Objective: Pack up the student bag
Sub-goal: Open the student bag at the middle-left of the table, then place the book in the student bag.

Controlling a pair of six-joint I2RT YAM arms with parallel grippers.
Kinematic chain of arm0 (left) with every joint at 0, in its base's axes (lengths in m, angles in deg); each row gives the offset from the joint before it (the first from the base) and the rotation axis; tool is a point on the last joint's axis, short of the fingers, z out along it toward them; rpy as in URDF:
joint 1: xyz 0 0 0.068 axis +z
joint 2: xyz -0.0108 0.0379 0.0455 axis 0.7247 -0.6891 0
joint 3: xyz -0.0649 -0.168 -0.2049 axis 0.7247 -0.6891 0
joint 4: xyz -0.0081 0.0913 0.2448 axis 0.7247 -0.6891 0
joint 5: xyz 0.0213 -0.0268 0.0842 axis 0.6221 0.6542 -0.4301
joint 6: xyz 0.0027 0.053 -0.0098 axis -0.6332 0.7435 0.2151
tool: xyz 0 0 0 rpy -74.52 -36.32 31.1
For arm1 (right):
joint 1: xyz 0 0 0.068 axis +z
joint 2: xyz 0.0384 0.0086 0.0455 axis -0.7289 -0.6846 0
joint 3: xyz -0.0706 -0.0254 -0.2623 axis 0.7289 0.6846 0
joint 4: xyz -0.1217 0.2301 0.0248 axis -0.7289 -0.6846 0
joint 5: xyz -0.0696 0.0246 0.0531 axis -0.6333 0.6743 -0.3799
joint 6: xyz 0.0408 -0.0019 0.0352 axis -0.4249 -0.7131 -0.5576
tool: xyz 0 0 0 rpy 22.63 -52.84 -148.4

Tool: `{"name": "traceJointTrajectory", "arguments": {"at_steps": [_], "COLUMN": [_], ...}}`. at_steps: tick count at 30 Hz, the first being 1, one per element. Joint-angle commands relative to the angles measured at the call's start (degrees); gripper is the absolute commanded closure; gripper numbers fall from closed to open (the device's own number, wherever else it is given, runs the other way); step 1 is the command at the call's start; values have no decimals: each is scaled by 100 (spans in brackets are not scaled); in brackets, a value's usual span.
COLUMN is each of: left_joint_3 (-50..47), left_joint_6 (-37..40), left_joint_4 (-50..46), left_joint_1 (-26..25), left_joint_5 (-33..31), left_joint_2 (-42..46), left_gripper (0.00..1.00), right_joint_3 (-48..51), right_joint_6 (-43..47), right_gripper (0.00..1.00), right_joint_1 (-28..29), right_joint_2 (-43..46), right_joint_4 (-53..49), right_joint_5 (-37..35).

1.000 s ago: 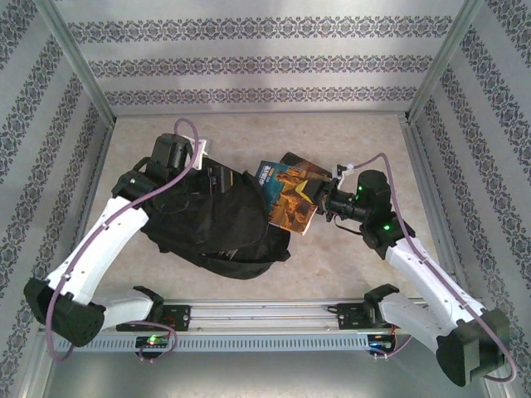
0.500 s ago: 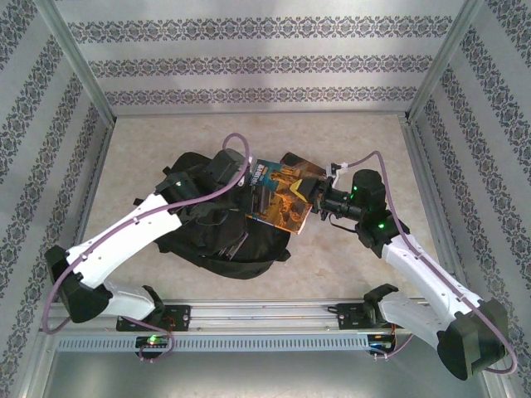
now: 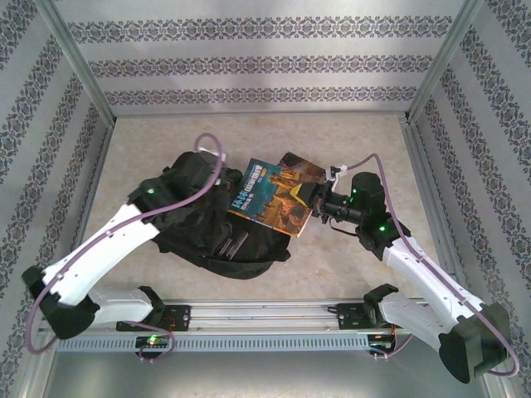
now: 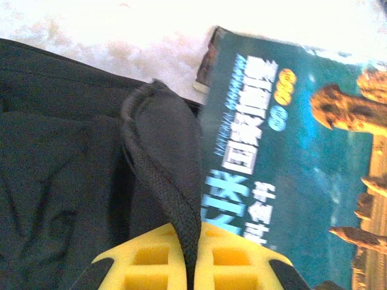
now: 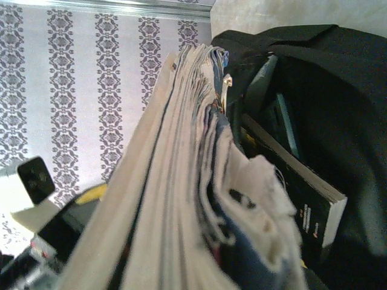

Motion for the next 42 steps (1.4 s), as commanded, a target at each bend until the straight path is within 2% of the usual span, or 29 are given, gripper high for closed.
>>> {"name": "traceJointTrajectory", "arguments": {"at_steps": [1,5,9,16,23,30,33,38,41,42], "left_joint_3": [-142,-45,223,711,790,816,822,781,665,617], "left_joint_6": [583,811,830,576,252,56,8,-23,-51,-65], "left_joint_4": [698,754,703,504,673,914,1030,1135,1252,1302], "left_joint_1": [679,1055,1165,1170,1174,1175,1173,1173,1179,1192], "left_joint_5": [782,1408,1686,2031,2537,2770,2825,2769,2721,2732], "left_joint_2": [500,481,312,-73,-195,-219,-216,-209,-178,-181], "left_gripper": [100,100,100,100,100,100,100,100,100,100], "right_joint_3": [155,340,587,377,210,-292,-578,-1429,-1939,-2083], "right_joint_6": [482,876,1048,1860,1800,1726,1746,1846,1969,1972], "right_gripper": [100,100,100,100,100,100,100,100,94,86], "right_joint_1": [19,25,114,866,1237,1689,1984,2278,2356,2372], "right_joint_2": [378,662,661,113,-574,-1692,-2339,-3677,-4526,-4767], "right_joint_4": [-268,-736,-582,-360,410,1076,1241,1532,1605,1638], "right_joint_5": [27,61,108,-402,-842,-1470,-1940,-2134,-1968,-1838]}}
